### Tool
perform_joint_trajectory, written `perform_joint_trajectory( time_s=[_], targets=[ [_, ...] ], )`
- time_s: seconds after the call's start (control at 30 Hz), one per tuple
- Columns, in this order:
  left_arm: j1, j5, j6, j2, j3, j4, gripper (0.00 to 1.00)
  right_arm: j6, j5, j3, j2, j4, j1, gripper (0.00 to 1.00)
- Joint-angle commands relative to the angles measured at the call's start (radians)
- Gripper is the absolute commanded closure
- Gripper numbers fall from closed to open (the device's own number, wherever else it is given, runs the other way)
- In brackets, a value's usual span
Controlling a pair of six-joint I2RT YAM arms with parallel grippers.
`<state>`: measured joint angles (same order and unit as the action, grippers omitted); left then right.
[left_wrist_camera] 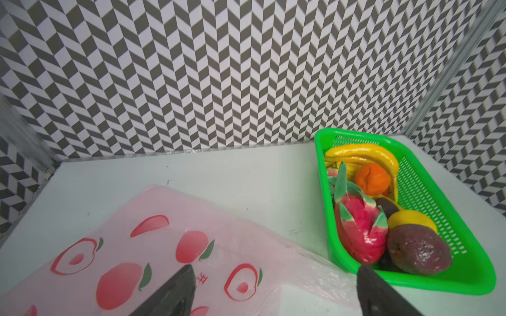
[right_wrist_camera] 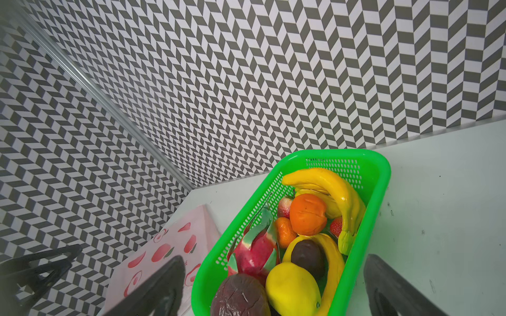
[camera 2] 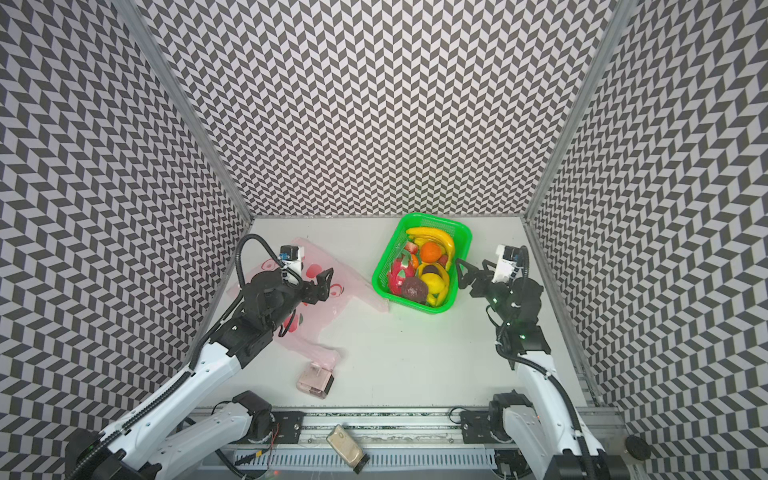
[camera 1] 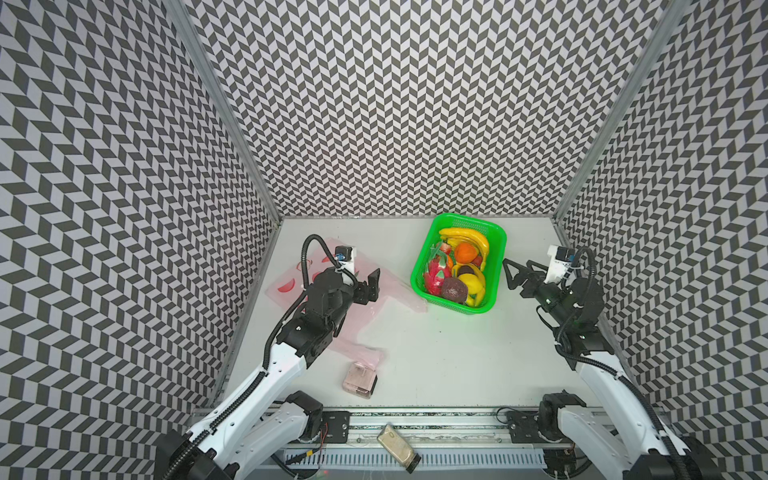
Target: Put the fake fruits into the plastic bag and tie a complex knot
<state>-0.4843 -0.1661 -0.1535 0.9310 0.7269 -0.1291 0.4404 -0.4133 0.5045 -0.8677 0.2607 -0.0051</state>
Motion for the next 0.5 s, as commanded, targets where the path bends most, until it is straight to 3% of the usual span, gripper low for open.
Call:
perform_joint_trajectory(
  time_s=[0.0, 0.17, 0.47],
  targets=[
    [-0.004, -0.049, 0.069, 0.048, 0.05, -0.218, 0.07, 0.026, -0.03, -0.007, 0.007, 0.001, -0.001, 0.01],
    [-0.004, -0.099, 0.104, 0.14, 0.09, -0.325, 0.06, 0.015, -0.029, 0.005, -0.004, -0.006, -0.001, 0.01],
    [-0.004, -0.064, 0.135, 0.329, 0.131, -0.362, 0.05, -0.002, -0.037, -0.008, -0.01, -0.002, -0.001, 0.01]
  ],
)
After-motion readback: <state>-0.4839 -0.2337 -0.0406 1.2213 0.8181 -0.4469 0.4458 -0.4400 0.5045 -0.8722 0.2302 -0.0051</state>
